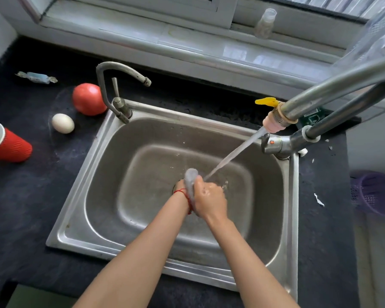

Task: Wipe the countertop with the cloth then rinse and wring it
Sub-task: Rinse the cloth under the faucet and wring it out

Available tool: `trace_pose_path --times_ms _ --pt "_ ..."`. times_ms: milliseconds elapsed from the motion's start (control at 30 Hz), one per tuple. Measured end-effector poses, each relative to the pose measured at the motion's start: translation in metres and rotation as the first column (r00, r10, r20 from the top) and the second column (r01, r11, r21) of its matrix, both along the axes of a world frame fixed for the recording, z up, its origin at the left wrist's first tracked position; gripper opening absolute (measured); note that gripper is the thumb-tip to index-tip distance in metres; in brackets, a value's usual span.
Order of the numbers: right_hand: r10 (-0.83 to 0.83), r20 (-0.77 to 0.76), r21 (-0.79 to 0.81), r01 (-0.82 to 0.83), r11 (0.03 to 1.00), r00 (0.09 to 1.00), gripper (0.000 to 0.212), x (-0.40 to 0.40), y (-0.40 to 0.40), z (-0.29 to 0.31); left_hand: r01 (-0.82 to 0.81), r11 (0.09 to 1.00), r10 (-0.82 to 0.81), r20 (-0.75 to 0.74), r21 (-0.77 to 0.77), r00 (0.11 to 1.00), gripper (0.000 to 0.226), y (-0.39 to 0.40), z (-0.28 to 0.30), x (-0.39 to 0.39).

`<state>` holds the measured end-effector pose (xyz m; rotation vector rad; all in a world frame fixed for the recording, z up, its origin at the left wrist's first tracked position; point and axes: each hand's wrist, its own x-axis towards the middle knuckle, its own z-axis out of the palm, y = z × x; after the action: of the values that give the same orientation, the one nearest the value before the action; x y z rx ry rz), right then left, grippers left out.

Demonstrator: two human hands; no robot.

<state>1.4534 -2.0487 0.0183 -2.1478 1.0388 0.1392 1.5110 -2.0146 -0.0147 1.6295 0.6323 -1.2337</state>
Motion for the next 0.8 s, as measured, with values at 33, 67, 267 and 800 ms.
trace_pose_path --times_ms 33,67,267,800 --pt "0.048 -0.01 -0.055 -0.048 0.997 0.999 0.055 -0.002 0.003 0.0 -0.095 0.995 0.094 -0.068 -0.016 0.993 0.027 0.005 -0.003 0.0" --pt "0.029 -0.026 -0.124 -0.032 0.992 0.999 0.054 -0.002 -0.001 -0.001 -0.082 0.995 0.078 -0.073 -0.052 0.994 0.035 0.006 0.001 -0.002" --pt "-0.263 -0.092 -0.124 0.251 0.96 0.96 0.045 0.011 -0.034 -0.007 -0.111 0.952 0.092 -0.082 -0.287 0.992 0.033 -0.013 0.022 0.004" --pt "-0.114 0.11 0.429 0.056 0.901 0.987 0.022 0.003 -0.053 0.004 -0.043 0.926 0.059 0.03 -0.374 0.998 0.012 -0.009 0.035 0.009"
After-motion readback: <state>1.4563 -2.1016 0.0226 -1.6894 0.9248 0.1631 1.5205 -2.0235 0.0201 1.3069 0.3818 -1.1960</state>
